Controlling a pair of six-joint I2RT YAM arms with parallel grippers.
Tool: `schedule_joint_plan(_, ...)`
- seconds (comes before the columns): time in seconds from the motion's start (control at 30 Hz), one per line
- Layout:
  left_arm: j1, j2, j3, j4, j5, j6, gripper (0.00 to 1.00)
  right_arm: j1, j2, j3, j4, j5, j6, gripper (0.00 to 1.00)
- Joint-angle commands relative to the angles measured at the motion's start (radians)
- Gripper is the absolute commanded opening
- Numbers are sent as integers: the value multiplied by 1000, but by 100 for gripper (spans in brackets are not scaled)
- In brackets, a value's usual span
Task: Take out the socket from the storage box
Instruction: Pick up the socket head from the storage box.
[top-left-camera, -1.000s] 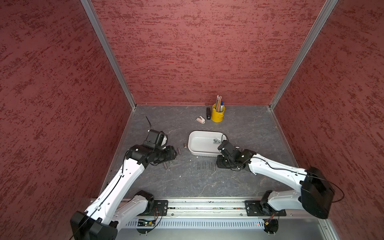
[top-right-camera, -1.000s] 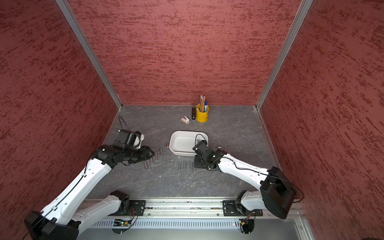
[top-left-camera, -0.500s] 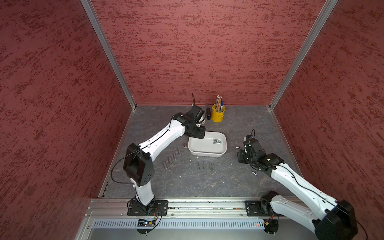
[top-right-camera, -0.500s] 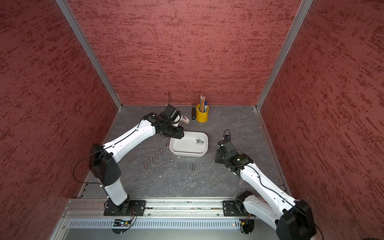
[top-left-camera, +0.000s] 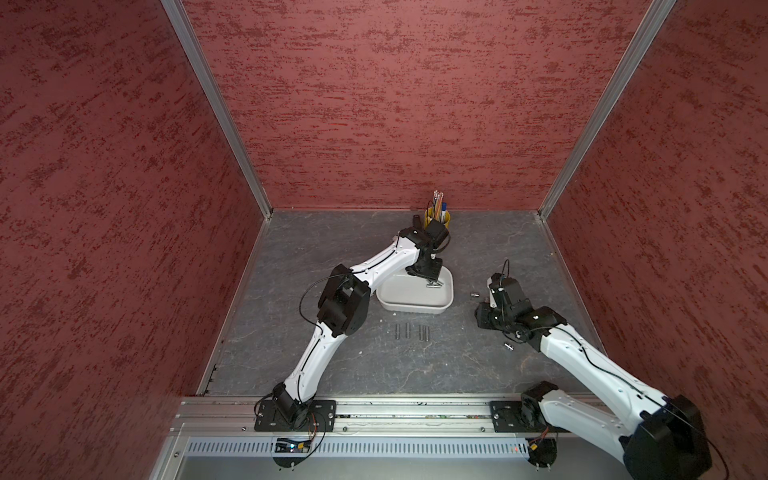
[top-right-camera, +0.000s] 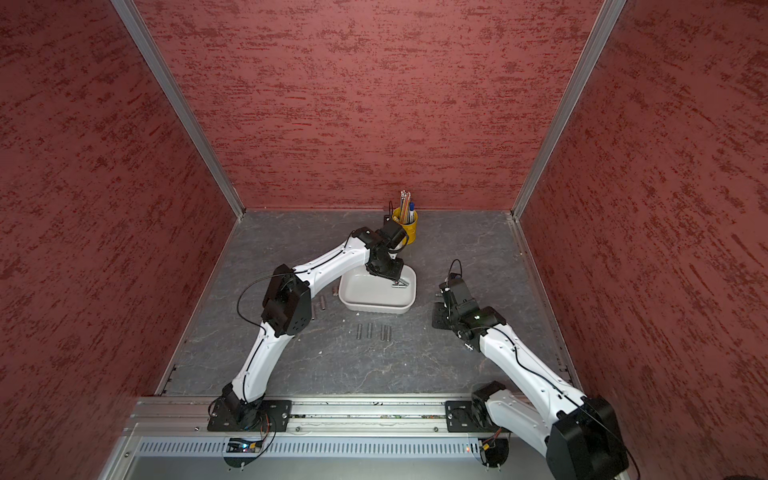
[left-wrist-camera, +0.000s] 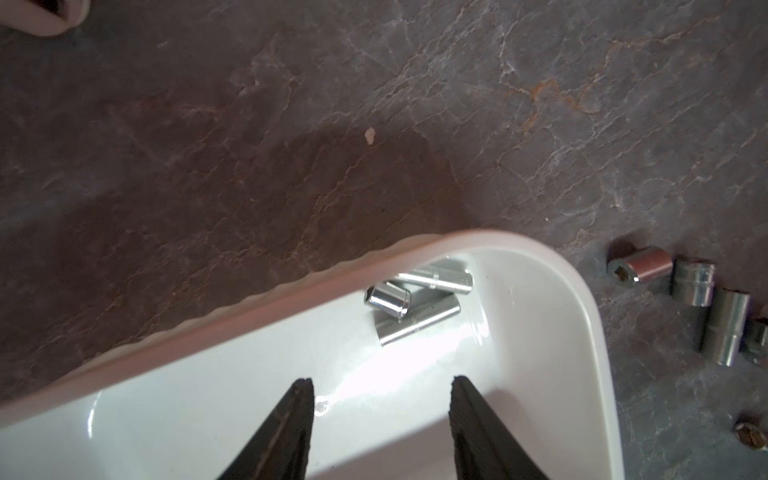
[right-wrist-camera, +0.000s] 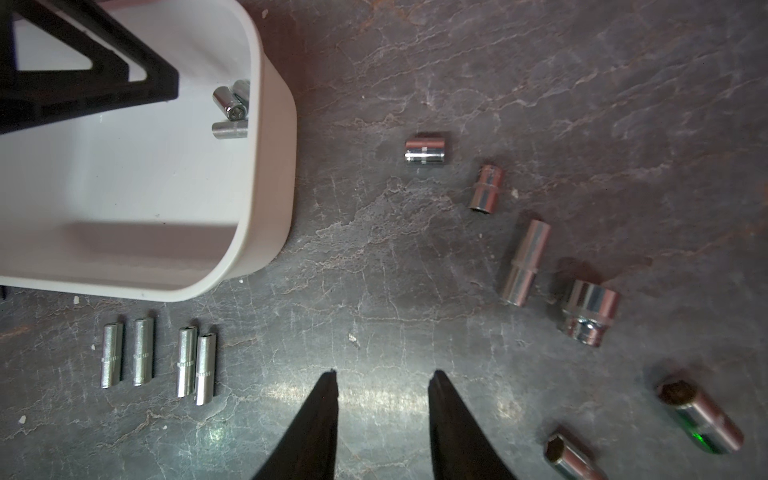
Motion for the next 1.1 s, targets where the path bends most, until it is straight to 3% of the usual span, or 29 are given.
schedule_joint_plan(0.0,6,50,53,-15,-1,-27,56,-12,4,-6,28,-20,-17,39)
schedule_joint_plan(0.63,12,169,99,16,-17,-16,53,-16,45,0,25,-60,-20,40)
schedule_joint_plan(1.07,-7,199,69,9,-58,7,42,-15,60,0,27,-66,-22,40)
